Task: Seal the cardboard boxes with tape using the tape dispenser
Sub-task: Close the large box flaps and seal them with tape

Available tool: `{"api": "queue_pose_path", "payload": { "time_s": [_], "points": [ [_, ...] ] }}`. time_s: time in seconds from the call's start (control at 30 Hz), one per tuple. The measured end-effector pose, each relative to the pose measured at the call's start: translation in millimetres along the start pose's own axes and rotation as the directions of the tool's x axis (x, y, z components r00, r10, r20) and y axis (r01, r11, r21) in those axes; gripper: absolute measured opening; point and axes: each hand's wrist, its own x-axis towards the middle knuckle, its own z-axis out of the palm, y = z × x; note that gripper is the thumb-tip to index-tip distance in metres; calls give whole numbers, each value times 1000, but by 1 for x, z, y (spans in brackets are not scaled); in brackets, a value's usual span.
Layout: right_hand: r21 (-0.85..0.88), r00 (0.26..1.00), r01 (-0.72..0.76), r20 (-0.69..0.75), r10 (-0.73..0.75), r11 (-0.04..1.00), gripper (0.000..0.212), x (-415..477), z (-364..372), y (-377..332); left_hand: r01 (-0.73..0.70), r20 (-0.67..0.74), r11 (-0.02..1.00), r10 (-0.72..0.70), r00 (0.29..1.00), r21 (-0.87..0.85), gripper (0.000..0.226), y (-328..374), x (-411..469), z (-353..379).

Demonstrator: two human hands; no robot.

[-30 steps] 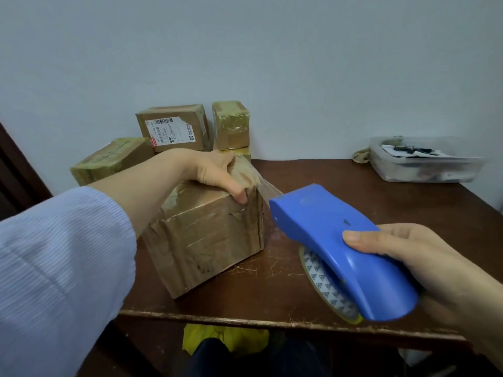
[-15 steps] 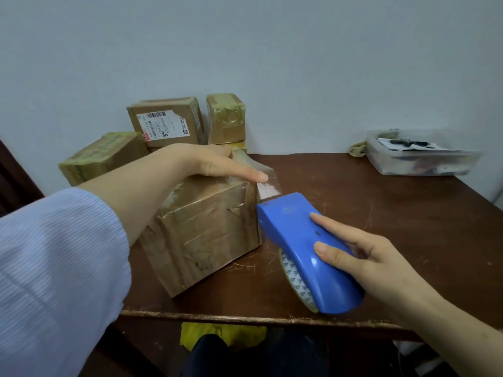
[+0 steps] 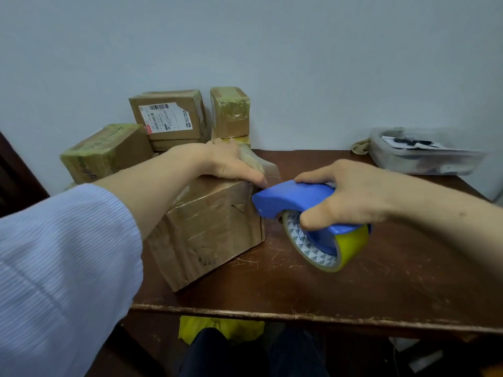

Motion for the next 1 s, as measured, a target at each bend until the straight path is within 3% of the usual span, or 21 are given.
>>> {"api": "queue_pose_path", "payload": {
  "time_s": [0.2, 0.33, 0.43, 0.53, 0.6, 0.67, 0.73, 0.8, 0.9, 1.0],
  "points": [
    [-27, 999, 13, 51, -12, 1000, 50, 8, -23, -13, 1, -11, 1000, -1, 1000, 17, 105, -1, 2, 0],
    [-309, 985, 47, 175, 8, 950, 61, 21, -13, -26, -24, -13, 1000, 24, 1000, 13, 100, 1, 1, 0],
    [-341, 961, 78, 276, 21, 937, 67, 30, -5, -19, -15, -10, 1000, 15, 1000, -11, 111, -4, 1, 0],
    [-283, 986, -24, 152, 70, 959, 62, 30, -33, -3, -13, -10, 1000, 13, 1000, -4, 100, -3, 2, -1],
    [-373, 992, -115, 11, 128, 921, 76, 37, -35, 14, -13, -8, 999, 14, 1000, 31, 102, 2, 1, -3],
    [-416, 987, -158, -94, 130, 896, 74, 55, -13, 37, -4, 0, 998, 4, 1000, 64, 108, 2, 1, -2],
    [-373, 978, -194, -141, 152, 907, 62, 73, 19, 60, 9, 10, 998, -9, 1000, 70, 117, 0, 0, -1],
    [-355, 969, -233, -164, 185, 905, 65, 85, 53, 76, 25, 10, 997, -26, 1000, 80, 128, 0, -2, -1],
    [-478, 951, -249, -283, 120, 843, 72, 93, 88, 91, 31, 8, 995, -32, 999, 90, 131, 2, -5, -1],
    [-558, 951, -276, -277, 138, 782, 65, 96, 94, 94, 27, 14, 998, -28, 1000, 48, 132, 2, -5, -1]
  ]
}}
